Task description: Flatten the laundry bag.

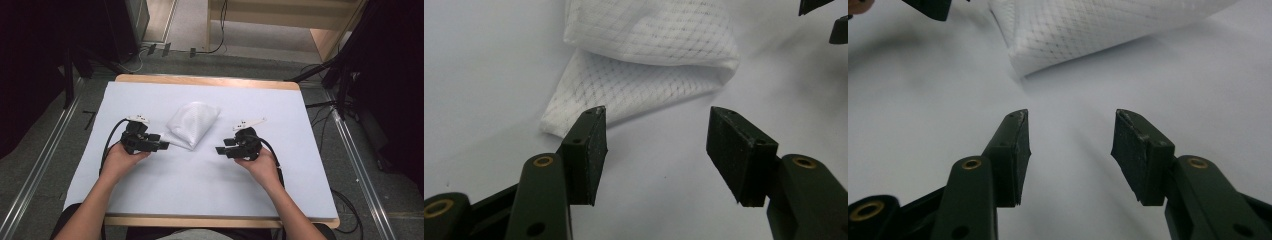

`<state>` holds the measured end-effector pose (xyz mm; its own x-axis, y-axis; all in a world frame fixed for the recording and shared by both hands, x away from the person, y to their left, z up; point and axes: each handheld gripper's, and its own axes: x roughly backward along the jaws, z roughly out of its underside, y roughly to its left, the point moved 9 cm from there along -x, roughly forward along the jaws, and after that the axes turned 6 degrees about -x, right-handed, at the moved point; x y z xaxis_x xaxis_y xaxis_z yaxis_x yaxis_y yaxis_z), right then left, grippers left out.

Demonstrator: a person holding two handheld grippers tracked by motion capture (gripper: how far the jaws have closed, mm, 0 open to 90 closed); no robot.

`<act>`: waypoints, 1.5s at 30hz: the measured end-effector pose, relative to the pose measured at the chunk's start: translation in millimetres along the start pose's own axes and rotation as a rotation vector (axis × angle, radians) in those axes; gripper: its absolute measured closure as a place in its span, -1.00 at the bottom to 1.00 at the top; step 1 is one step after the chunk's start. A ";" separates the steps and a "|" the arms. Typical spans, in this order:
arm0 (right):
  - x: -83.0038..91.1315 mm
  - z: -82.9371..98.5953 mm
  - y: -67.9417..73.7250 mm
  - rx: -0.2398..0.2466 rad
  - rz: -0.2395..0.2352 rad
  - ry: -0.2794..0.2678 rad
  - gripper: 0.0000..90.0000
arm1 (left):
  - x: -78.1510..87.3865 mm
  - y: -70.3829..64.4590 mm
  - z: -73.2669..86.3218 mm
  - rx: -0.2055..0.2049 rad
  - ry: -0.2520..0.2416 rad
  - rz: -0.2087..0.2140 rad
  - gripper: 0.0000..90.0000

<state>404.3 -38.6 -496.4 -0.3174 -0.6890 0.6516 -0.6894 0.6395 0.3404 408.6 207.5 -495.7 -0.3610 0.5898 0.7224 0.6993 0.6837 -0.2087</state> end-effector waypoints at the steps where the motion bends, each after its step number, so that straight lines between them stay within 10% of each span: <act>1: 0.0 0.0 0.0 0.000 0.000 0.000 0.14 | 1.1 0.4 1.0 -0.004 0.005 -0.005 -0.06; 45: -53.5 -74.5 53.8 0.109 -0.065 0.074 0.38 | 23.0 -1.2 12.6 0.087 -0.036 -0.025 0.64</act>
<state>432.6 58.0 -462.4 -0.2235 -0.6983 0.6800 -0.7750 0.5504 0.3106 391.7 225.7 -487.1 -0.4006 0.5864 0.7040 0.6342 0.7320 -0.2489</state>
